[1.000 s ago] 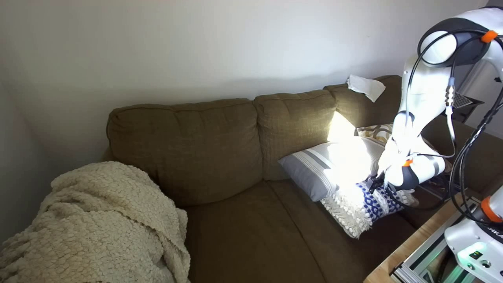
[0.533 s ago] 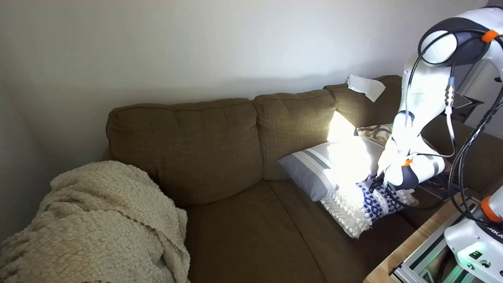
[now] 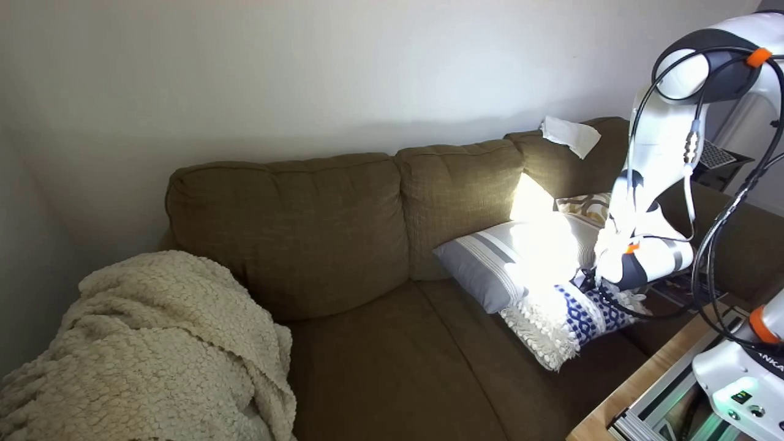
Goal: Pull out the remote, then place it on the grey pillow
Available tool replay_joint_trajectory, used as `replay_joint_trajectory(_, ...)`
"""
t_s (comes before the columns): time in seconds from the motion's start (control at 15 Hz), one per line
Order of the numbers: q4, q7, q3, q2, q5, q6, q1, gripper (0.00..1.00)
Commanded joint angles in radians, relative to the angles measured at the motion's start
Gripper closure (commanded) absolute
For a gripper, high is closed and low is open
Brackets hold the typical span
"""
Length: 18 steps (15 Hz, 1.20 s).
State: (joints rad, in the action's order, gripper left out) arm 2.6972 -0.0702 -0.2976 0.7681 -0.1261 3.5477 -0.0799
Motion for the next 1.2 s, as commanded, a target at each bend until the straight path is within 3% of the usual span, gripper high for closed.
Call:
replay_joint_trajectory(0.0, -0.024, 0.071, 0.039, 0.021, 0.058, 0.077, 0.120, 0.00)
replay_joint_trajectory(0.33, -0.057, 0.115, 0.099, 0.043, 0.156, 0.110, 0.236, 0.00)
replay_joint_trajectory(0.73, -0.098, 0.137, 0.098, 0.093, 0.154, 0.161, 0.242, 0.01)
replay_joint_trajectory(0.8, -0.104, 0.138, 0.100, 0.101, 0.154, 0.171, 0.243, 0.09)
replay_joint_trajectory(0.87, -0.110, 0.139, 0.102, 0.111, 0.154, 0.179, 0.240, 0.23)
replay_joint_trajectory(1.13, -0.133, 0.139, 0.114, 0.138, 0.160, 0.174, 0.243, 0.56)
